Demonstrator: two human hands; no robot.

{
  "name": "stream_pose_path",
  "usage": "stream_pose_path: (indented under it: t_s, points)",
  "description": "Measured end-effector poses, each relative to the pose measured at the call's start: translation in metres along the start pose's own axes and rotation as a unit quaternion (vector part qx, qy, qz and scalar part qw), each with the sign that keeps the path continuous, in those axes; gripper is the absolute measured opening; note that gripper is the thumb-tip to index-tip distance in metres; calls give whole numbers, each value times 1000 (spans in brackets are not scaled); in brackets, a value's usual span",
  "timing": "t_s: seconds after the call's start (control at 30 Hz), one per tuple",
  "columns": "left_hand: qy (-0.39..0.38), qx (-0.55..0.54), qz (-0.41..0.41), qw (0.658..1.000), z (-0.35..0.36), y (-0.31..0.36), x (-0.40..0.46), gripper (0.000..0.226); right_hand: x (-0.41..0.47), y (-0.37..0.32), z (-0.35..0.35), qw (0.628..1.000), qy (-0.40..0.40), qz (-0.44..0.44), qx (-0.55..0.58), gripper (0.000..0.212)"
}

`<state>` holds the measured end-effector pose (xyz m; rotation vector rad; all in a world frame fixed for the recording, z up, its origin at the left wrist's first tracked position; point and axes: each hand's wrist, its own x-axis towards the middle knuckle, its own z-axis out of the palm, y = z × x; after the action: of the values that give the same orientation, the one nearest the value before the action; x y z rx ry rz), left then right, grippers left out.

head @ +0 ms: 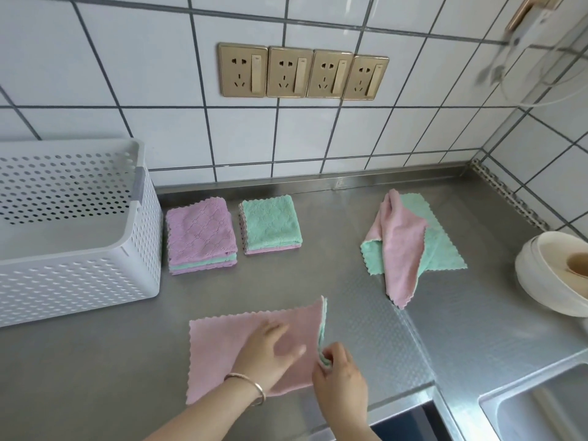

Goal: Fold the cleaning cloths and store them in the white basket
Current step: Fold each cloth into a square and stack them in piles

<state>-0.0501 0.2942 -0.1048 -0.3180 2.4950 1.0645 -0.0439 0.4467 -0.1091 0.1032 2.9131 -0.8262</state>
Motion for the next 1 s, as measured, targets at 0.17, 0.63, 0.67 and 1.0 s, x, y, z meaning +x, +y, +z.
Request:
stream_pose_path:
  t_s: [0.17,0.63,0.67,1.0]
  points:
    - [63,-225,-67,970,-26,17,-2,44,-7,-37,16,947,95,-307,3,25]
    - [212,-220,-195,932,-46,-72,-32,26,-16,-33,86,914,-97,-349,-184,81]
    - [214,-226,-200,929,-46,-74,-32,32,-17,-33,88,911,-104,-348,-194,73]
    - [245,-192,-251,917,-36,-92,-30,37,-18,-33,94,895,-149,-362,-216,78]
